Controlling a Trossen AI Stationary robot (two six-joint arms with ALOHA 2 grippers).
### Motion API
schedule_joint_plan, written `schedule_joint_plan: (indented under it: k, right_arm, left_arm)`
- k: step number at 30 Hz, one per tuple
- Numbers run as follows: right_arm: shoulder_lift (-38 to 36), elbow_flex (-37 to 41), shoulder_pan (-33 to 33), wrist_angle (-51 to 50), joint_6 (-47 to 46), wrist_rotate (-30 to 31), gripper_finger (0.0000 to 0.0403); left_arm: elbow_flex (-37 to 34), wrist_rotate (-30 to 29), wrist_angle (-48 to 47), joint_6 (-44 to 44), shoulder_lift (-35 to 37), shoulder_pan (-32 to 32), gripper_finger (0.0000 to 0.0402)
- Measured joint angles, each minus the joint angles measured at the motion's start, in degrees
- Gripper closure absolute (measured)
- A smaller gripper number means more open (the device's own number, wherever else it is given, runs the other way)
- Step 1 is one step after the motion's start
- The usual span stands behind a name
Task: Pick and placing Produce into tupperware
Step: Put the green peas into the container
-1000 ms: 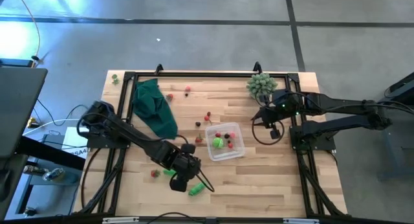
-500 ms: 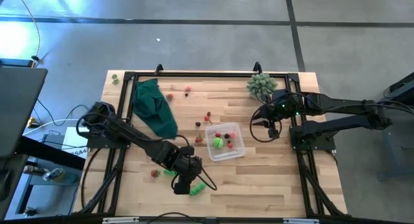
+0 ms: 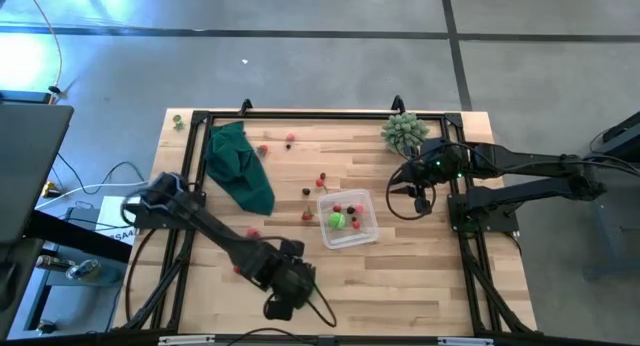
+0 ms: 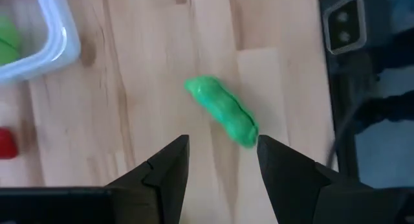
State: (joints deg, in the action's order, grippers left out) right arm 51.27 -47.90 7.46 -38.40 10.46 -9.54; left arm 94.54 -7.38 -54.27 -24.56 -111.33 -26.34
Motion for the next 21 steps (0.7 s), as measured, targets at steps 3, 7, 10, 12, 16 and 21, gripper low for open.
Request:
schedule_joint_plan:
  k: [3, 7, 10, 12, 16, 21]
  right_arm:
    - [0.0, 0.0, 0.0, 0.1, 0.0, 0.0, 0.0313]
    - [0.0, 0.0, 0.0, 0.1, 0.0, 0.0, 0.0313]
    - [0.0, 0.0, 0.0, 0.1, 0.0, 0.0, 0.0313]
    - [0.0, 0.0, 0.0, 0.1, 0.0, 0.0, 0.0313]
    - [0.0, 0.0, 0.0, 0.1, 0.0, 0.0, 0.0313]
    - [0.0, 0.0, 0.0, 0.1, 0.0, 0.0, 0.0313]
  left_arm:
    - [0.6, 1.2, 0.4, -2.5, -2.4, 0.1, 0.0229]
    - [0.6, 3.6, 0.9, -7.1, -4.9, 0.1, 0.0229]
    - [0.6, 4.7, 0.6, -10.4, -5.2, 0.1, 0.0229]
    - [0.6, 4.8, 1.9, -12.4, -5.1, 0.1, 0.0229]
    - [0.6, 4.0, 3.5, -12.7, -5.1, 0.1, 0.0229]
    - [0.6, 2.4, 5.2, -15.7, -5.7, 0.1, 0.0229]
